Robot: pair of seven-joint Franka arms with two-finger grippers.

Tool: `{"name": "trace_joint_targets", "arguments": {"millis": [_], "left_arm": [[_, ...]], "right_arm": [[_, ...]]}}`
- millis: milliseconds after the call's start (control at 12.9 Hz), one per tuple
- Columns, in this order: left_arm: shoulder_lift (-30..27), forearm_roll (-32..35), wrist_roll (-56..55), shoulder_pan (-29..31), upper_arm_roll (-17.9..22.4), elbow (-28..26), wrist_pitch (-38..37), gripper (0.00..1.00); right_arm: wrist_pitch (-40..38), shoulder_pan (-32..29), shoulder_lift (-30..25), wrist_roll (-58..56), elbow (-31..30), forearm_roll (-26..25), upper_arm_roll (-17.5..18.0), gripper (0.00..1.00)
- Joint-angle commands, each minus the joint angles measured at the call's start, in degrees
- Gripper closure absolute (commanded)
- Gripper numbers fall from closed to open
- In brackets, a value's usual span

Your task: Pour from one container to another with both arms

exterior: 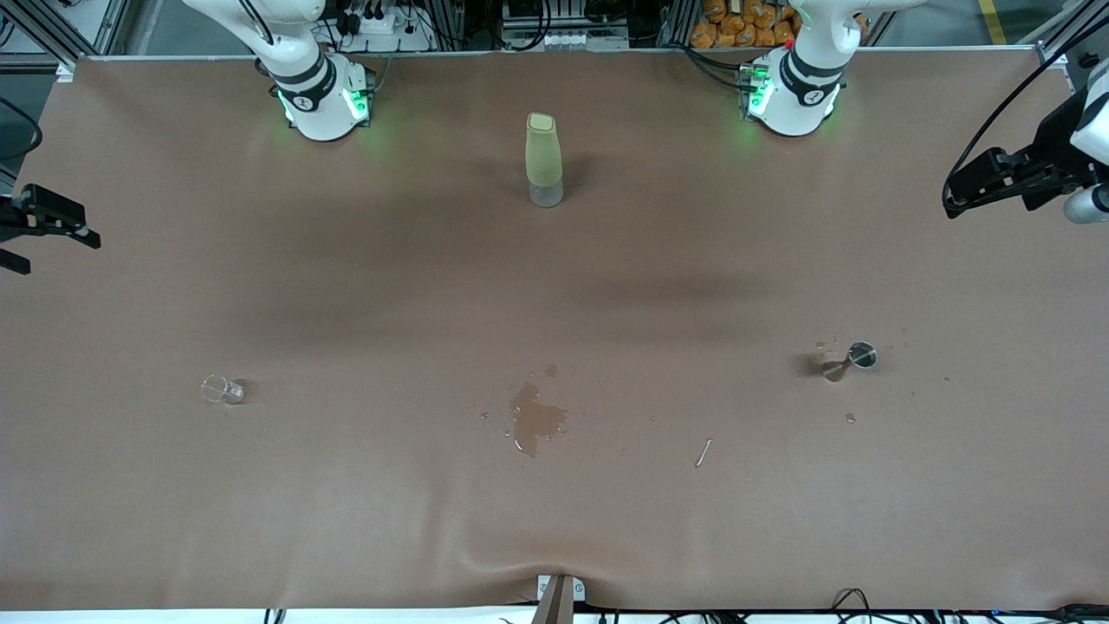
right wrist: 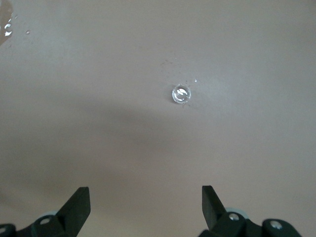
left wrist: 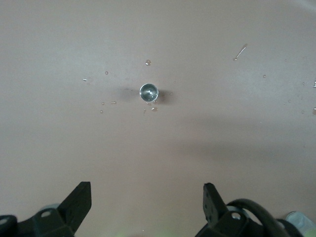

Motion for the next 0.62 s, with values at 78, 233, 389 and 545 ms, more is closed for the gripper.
{"name": "trace_joint_targets", "arguments": {"millis": [78, 233, 389, 545], "left_arm": [[-0.3, 0.4, 0.8, -0.1, 0.1, 1.3, -0.5, 0.00], [-0.1, 0.6, 0.8, -0.4, 0.1, 2.6, -2.3, 0.00], [-0.1, 0.2, 0.9, -0.3, 0.1, 2.7, -3.0, 0.00], [0.3, 0.3, 0.8, -0.2, 0.1, 2.7, -3.0, 0.00]], "right_arm": [[-3.2, 2.8, -4.3, 15.5, -2.4, -1.9, 0.3, 0.00], [-3.9, 3.3, -4.6, 20.9, -2.3, -1.8, 0.9, 0.00], [-5.5, 3.8, -4.6, 25.1, -2.0, -1.7, 0.9, 0.00], [-5.3, 4.3, -4.8, 25.5, -1.6, -1.8, 0.9, 0.00]]}}
